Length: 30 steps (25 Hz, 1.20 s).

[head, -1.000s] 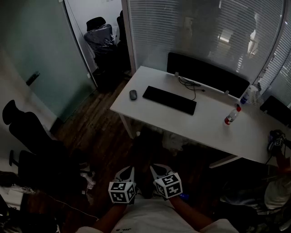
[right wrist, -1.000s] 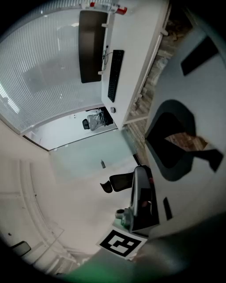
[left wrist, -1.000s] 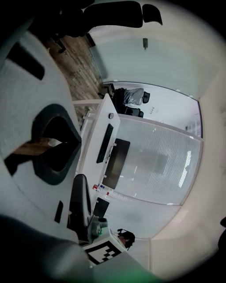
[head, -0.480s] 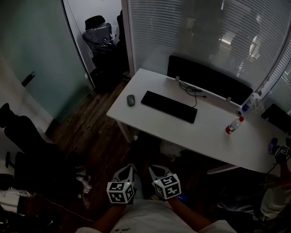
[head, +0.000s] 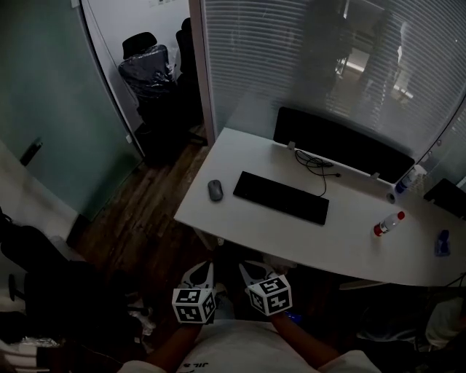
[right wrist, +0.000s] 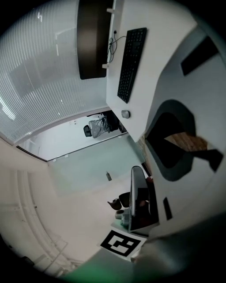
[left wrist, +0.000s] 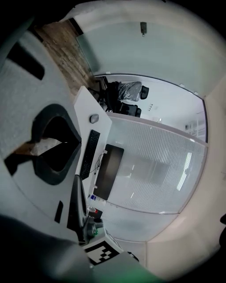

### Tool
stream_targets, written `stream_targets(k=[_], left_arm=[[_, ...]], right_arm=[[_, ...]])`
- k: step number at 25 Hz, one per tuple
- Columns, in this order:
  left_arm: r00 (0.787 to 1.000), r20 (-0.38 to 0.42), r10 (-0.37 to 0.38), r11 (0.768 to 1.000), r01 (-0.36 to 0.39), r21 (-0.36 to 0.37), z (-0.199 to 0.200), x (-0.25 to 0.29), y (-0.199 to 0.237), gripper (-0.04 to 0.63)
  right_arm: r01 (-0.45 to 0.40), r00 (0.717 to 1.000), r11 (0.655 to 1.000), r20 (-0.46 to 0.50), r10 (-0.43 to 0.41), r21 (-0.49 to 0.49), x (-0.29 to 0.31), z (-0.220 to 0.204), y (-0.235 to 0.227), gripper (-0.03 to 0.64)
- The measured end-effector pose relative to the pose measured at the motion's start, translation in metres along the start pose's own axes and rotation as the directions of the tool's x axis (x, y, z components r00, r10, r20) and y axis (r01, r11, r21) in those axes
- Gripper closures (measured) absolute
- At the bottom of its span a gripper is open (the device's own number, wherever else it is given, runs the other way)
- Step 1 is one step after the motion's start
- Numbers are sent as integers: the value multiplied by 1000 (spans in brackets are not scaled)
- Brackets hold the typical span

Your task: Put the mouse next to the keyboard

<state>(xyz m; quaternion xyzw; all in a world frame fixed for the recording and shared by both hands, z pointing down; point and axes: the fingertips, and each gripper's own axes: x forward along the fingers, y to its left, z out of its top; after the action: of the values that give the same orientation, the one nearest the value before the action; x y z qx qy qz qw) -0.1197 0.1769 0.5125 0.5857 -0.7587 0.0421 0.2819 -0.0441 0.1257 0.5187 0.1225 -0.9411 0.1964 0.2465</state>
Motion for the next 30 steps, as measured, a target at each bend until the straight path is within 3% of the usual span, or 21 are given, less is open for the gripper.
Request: stream_targets(k=[6,10,26,30], left_arm=[[1000,-6,-30,999,30,24,44,39,56,591],[998,-18,-54,998,55,26,61,63,67,591],[998,-58,-1,999,-1,-40,77,116,87,591],[997,-78,11,999,-15,-52,73,123,97,591]], right_arm=[[20,999,1000,28,-20,2,65,49,0,614],[37,999,999,22,-38,7,87,68,-10,614],[75,997,997,-6,-75,-19,156,114,-76,610],[83,996,997,-27,-83,7,189,117,-89,546]])
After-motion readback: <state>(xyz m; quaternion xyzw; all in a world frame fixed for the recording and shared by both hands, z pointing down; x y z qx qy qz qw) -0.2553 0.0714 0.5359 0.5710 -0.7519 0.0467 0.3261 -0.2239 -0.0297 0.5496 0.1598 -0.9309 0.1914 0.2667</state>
